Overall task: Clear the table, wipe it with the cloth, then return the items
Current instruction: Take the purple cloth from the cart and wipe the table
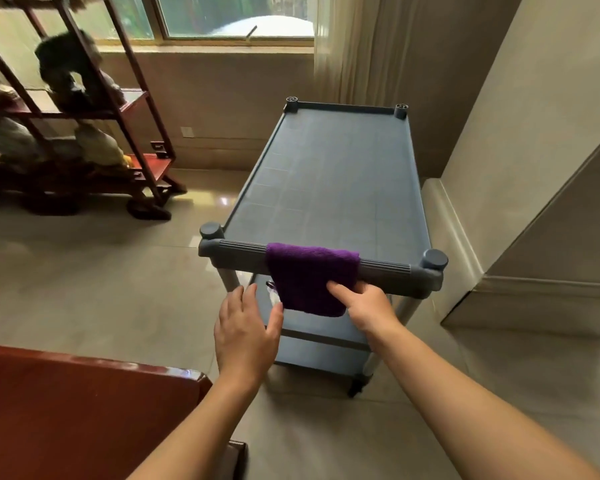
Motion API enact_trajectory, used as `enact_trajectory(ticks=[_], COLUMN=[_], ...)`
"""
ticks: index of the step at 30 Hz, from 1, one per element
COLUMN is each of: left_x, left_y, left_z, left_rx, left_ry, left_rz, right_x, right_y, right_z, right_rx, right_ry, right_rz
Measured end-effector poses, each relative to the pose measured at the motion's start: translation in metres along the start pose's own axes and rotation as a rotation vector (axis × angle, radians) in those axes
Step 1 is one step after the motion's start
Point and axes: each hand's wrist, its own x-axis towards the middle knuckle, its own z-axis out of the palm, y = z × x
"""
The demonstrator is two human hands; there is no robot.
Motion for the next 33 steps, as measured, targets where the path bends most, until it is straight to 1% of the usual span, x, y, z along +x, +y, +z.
enact_trajectory(ticks=[2, 5, 7, 9, 10, 12, 15, 16, 17, 18, 20, 22, 24, 26, 28, 30, 31, 33], left_x=[0.001, -0.003, -0.007, -0.011, -0.012, -0.011, -0.005, -0.003, 0.0, 0.001, 0.002, -0.001, -0.008, -0.018, -0.032, -0.047, -0.055, -0.07], left_y=[-0.002, -0.008, -0.015, -0.023, -0.026, -0.03, -0.031, -0.034, -0.037, -0.041, -0.047, -0.052, -0.062, -0.077, -0.093, -0.108, -0.115, -0.125], left_z=[0.0, 0.0, 0.0, -0.003, -0.005, -0.013, -0.032, -0.039, -0.046, -0.052, -0.063, -0.069, -0.074, -0.084, -0.099, -0.114, -0.12, -0.132], left_rx=[0.003, -0.023, -0.066, -0.18, -0.272, -0.53, -1.094, -1.277, -1.416, -1.486, -1.528, -1.581, -1.663, -1.672, -1.604, -1.452, -1.382, -1.316], left_ry=[-0.01, -0.022, -0.021, -0.022, -0.03, -0.054, -0.13, -0.171, -0.208, -0.245, -0.303, -0.282, -0.167, -0.035, 0.076, 0.175, 0.212, 0.263], left_rz=[-0.014, -0.04, -0.062, -0.102, -0.14, -0.287, -0.569, -0.618, -0.626, -0.602, -0.54, -0.496, -0.472, -0.453, -0.462, -0.514, -0.511, -0.497], right_x=[0.0, -0.009, -0.014, -0.018, -0.019, -0.022, -0.027, -0.028, -0.03, -0.032, -0.038, -0.044, -0.05, -0.053, -0.057, -0.062, -0.063, -0.068], right_y=[0.002, -0.002, -0.012, -0.025, -0.033, -0.049, -0.071, -0.077, -0.081, -0.086, -0.09, -0.091, -0.093, -0.094, -0.095, -0.092, -0.089, -0.084], right_z=[0.008, 0.017, 0.023, 0.026, 0.028, 0.03, 0.033, 0.036, 0.039, 0.044, 0.055, 0.069, 0.084, 0.099, 0.114, 0.13, 0.137, 0.153], right_rx=[0.03, 0.177, 0.307, 0.408, 0.442, 0.495, 0.532, 0.534, 0.536, 0.529, 0.511, 0.461, 0.395, 0.354, 0.252, 0.086, 0.004, -0.088], right_ry=[-0.013, -0.018, -0.089, -0.184, -0.224, -0.312, -0.537, -0.614, -0.681, -0.737, -0.827, -0.884, -0.868, -0.837, -0.838, -0.861, -0.875, -0.913], right_rz=[-0.056, -0.098, -0.106, -0.117, -0.125, -0.133, -0.116, -0.099, -0.079, -0.061, -0.027, -0.01, -0.024, -0.044, -0.082, -0.157, -0.199, -0.266])
